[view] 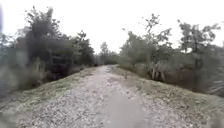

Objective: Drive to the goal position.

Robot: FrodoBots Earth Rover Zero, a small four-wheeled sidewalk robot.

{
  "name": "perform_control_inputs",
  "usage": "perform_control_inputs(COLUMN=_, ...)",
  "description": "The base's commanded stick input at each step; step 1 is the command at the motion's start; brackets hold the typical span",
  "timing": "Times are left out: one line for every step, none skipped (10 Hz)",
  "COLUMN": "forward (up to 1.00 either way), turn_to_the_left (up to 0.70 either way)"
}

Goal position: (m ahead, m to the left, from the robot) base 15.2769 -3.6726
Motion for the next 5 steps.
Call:
perform_control_inputs(forward=0.70, turn_to_the_left=0.00)
perform_control_inputs(forward=0.70, turn_to_the_left=0.00)
perform_control_inputs(forward=0.70, turn_to_the_left=0.00)
perform_control_inputs(forward=0.70, turn_to_the_left=0.00)
perform_control_inputs(forward=0.70, turn_to_the_left=0.00)
